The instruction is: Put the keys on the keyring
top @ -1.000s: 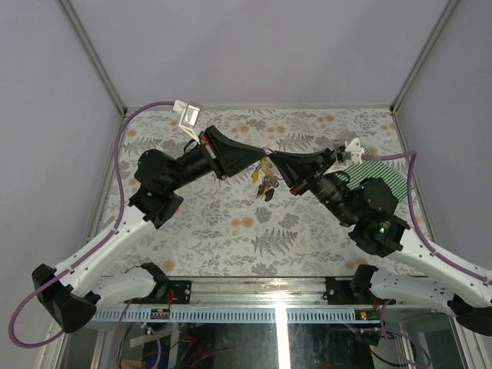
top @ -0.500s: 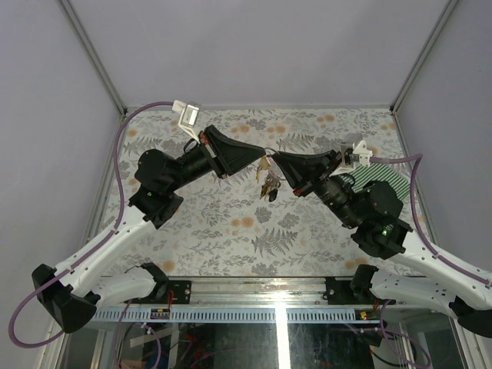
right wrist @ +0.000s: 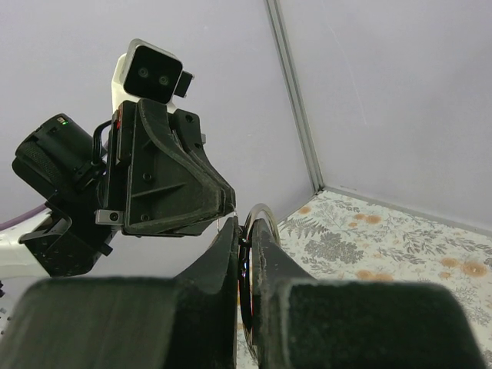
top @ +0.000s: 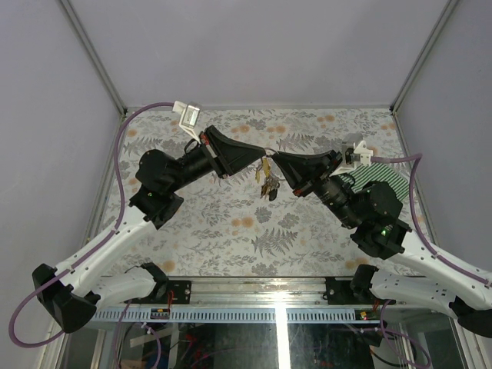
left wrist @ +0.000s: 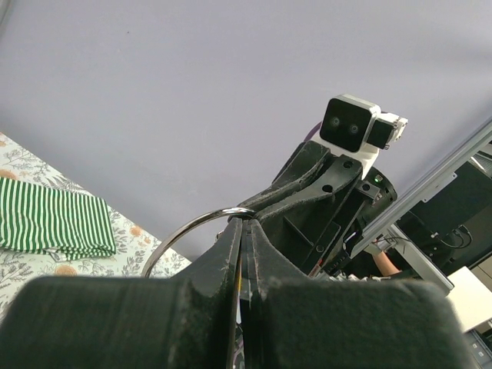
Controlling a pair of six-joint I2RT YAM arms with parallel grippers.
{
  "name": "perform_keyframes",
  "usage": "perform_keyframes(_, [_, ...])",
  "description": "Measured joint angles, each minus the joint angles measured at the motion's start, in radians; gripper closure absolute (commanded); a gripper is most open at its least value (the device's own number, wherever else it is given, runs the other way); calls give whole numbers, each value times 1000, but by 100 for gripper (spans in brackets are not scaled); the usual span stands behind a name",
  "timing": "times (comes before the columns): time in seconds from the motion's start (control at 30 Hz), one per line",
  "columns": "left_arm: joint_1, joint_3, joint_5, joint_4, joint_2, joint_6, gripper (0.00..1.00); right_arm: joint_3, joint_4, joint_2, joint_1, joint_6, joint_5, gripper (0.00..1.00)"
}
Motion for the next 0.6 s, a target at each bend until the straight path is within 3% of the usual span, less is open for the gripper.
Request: perform_keyframes(0.6, [-5, -11, -79, -68, -34, 44, 100, -5, 15, -1, 0, 16, 0, 100])
